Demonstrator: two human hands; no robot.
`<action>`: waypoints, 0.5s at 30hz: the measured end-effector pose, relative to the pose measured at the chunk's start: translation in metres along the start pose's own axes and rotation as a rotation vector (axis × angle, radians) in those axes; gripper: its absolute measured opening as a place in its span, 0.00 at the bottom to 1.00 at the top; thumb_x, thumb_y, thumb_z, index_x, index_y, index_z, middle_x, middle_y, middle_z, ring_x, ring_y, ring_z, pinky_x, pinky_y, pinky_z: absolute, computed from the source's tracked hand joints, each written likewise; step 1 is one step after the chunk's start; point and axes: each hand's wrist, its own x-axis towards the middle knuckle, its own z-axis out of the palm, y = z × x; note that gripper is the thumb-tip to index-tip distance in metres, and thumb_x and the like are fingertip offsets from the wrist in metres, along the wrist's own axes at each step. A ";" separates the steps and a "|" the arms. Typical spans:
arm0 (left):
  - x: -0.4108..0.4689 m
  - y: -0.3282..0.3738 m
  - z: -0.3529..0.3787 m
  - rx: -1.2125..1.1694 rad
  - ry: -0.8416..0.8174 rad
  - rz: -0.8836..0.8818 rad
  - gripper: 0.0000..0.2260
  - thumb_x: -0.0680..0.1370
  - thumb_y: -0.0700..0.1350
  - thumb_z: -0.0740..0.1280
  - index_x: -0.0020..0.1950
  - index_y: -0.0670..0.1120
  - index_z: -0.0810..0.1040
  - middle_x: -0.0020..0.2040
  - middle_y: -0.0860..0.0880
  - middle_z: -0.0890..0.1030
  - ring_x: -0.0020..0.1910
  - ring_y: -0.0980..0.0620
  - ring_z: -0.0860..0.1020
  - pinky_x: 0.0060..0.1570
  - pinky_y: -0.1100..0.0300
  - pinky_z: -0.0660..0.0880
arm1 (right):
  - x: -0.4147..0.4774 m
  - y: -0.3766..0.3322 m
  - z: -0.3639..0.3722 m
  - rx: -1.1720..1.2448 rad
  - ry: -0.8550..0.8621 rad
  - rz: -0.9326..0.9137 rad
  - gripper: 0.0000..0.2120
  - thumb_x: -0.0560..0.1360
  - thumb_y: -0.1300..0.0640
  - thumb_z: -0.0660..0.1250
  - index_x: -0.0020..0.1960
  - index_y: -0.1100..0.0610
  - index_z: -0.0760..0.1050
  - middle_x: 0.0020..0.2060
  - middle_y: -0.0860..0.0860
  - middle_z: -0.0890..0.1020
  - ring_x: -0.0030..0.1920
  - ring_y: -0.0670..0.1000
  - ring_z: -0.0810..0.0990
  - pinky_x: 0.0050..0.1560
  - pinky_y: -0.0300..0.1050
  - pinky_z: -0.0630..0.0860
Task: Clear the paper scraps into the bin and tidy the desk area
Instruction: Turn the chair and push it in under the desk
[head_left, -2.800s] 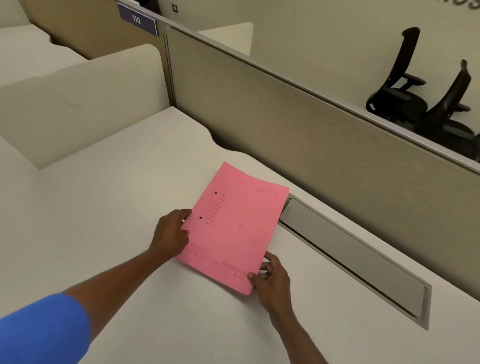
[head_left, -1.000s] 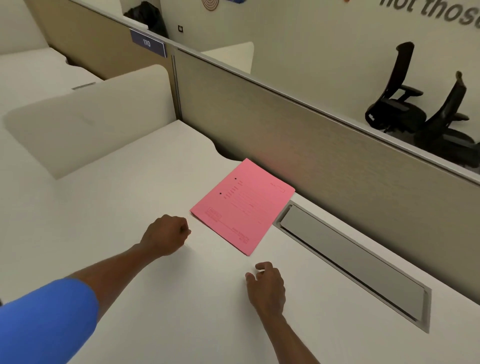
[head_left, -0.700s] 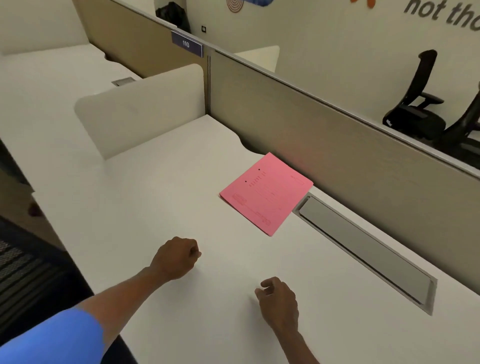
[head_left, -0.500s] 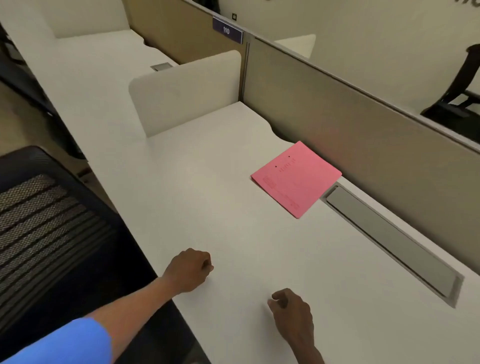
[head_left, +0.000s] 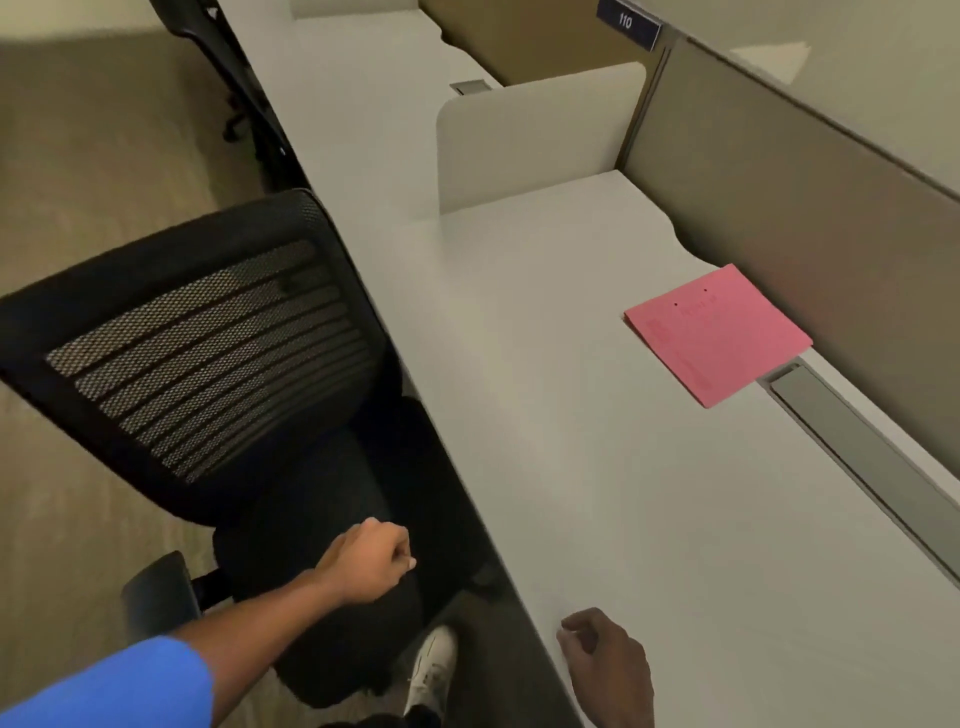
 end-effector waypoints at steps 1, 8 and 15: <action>-0.005 -0.007 0.004 -0.011 -0.005 -0.018 0.06 0.81 0.54 0.72 0.44 0.59 0.80 0.40 0.56 0.83 0.40 0.60 0.82 0.38 0.67 0.73 | -0.005 0.001 0.005 -0.021 -0.021 -0.023 0.03 0.74 0.46 0.74 0.43 0.41 0.80 0.38 0.40 0.86 0.43 0.40 0.83 0.47 0.40 0.77; -0.053 -0.043 0.053 -0.096 -0.019 -0.153 0.08 0.78 0.59 0.73 0.46 0.55 0.82 0.42 0.56 0.85 0.42 0.59 0.83 0.43 0.57 0.81 | -0.043 0.018 0.042 -0.155 -0.127 -0.167 0.05 0.72 0.43 0.75 0.46 0.41 0.81 0.44 0.40 0.87 0.47 0.42 0.85 0.52 0.38 0.79; -0.129 -0.066 0.107 -0.138 0.031 -0.238 0.10 0.78 0.58 0.73 0.48 0.52 0.83 0.44 0.52 0.86 0.45 0.51 0.85 0.52 0.49 0.85 | -0.079 0.054 0.063 -0.255 -0.215 -0.268 0.05 0.72 0.42 0.74 0.47 0.41 0.81 0.43 0.40 0.87 0.48 0.42 0.86 0.54 0.40 0.80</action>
